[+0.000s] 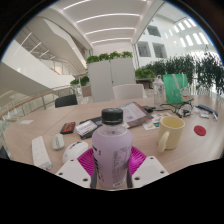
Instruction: Pour water
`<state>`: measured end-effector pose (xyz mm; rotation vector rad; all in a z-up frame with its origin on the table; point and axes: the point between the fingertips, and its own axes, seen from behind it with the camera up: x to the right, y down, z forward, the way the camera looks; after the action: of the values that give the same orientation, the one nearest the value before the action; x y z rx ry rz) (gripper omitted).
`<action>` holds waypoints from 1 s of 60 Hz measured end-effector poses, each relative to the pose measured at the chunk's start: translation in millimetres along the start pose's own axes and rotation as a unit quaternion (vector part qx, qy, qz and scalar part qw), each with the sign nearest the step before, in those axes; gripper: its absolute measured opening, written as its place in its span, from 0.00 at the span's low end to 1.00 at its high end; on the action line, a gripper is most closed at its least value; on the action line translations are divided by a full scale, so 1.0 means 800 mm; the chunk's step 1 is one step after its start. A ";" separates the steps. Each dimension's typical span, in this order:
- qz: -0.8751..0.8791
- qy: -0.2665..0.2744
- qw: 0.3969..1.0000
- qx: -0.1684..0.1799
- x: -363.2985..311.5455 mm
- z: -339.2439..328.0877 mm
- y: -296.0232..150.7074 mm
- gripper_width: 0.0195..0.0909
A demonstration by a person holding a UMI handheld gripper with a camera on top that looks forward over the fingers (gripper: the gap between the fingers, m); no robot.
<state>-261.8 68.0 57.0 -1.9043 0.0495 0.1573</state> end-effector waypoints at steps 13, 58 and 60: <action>0.356 -0.099 0.929 0.004 0.048 0.031 -0.128 0.29; 0.875 -0.257 0.409 -0.039 0.129 0.051 -0.218 0.29; 0.858 -0.267 0.437 -0.044 0.124 0.054 -0.227 0.29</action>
<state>-147.0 173.0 199.5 -0.9818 1.5685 2.1157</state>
